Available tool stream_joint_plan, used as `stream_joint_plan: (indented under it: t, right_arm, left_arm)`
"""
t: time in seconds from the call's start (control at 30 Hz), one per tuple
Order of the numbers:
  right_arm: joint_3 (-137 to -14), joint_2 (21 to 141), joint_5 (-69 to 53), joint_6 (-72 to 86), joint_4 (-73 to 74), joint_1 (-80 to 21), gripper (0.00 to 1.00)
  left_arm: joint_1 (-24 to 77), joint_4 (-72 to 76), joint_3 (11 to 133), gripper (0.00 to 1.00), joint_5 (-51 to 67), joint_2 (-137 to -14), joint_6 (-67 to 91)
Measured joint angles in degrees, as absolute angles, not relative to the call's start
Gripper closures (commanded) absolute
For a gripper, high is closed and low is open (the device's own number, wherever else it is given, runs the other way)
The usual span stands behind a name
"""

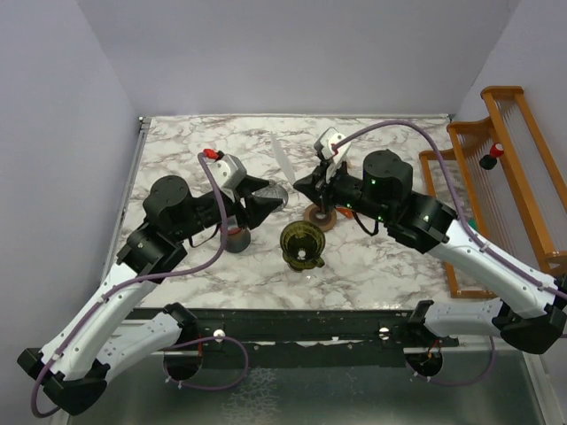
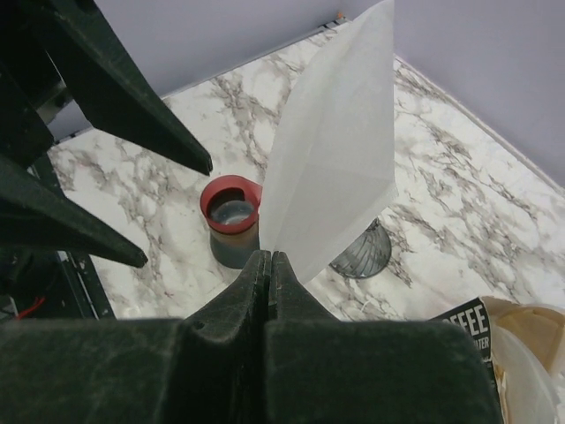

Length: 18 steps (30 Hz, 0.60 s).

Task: Place the coffee filter in the dripper
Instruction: Place the coffee filter in the coffee dripper.

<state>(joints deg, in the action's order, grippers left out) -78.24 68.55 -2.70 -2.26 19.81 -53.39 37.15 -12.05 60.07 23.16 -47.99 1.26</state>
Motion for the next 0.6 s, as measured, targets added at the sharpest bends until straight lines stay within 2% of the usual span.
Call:
stream_joint_plan:
  t: [0.33, 0.6]
  right_arm:
    - [-73.95, 67.83, 5.06, -6.13, 15.64, -58.04, 1.0]
    - [-72.27, 67.51, 8.71, -7.73, 12.71, -60.07, 1.0]
  left_arm:
    - [37.15, -11.18, 60.53, 0.39, 13.72, -46.83, 15.88]
    - [37.15, -10.83, 61.47, 0.45, 10.48, -50.26, 22.98]
